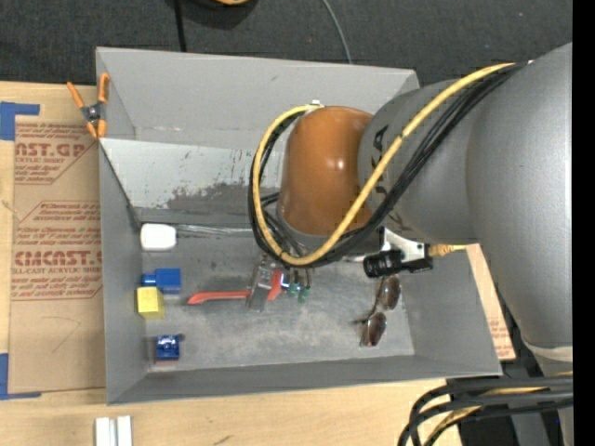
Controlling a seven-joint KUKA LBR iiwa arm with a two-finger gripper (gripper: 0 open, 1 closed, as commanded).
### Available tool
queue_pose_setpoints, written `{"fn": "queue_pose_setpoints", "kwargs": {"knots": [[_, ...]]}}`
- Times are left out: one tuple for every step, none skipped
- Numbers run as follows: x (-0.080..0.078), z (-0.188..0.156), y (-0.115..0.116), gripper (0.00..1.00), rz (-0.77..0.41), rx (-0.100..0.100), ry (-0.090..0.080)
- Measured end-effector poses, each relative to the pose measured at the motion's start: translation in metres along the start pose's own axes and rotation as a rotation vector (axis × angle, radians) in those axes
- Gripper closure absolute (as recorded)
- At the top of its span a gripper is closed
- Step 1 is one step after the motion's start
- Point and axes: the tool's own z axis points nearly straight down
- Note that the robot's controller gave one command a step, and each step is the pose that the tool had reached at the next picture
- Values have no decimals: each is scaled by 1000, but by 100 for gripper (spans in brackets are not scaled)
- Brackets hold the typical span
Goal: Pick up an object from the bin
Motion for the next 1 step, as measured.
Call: {"fn": "queue_pose_setpoints", "kwargs": {"knots": [[-15, -6, -6, 100, -71, -20, -38]]}}
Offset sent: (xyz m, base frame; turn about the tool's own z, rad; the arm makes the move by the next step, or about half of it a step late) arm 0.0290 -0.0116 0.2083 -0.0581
